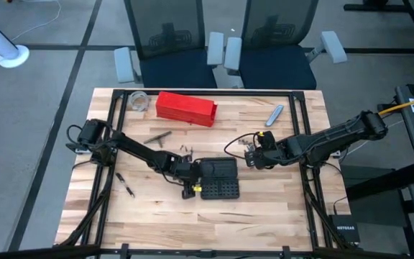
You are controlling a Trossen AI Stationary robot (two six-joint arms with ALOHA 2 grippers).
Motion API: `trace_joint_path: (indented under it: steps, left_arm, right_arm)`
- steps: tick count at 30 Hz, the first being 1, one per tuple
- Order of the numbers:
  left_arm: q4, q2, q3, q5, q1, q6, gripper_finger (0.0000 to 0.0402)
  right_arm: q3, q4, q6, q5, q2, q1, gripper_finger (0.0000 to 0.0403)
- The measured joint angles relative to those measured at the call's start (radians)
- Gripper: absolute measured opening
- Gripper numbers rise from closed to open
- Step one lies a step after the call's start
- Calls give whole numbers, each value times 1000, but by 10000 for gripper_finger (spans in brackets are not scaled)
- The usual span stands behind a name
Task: Prefit tool cases
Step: Move the tool case on the table, then return to Home Position
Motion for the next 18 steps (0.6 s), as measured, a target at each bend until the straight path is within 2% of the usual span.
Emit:
trace_joint_path:
  steps: [6,9,11,14,18]
  left_arm:
    - [-85,-27,0,-19,44,-9,0]
    - [-146,-76,-1,-21,79,2,0]
    - [-126,-140,-2,-23,101,24,0]
    - [74,-266,-52,-34,130,7,0]
    - [450,-455,-306,-83,141,-138,0]
  right_arm:
    - [0,0,-27,0,0,0,0]
    - [0,-1,-32,-4,0,0,0]
    - [0,1,-32,-1,0,0,0]
    - [0,33,-33,0,0,0,0]
    - [0,112,-123,-16,0,0,0]
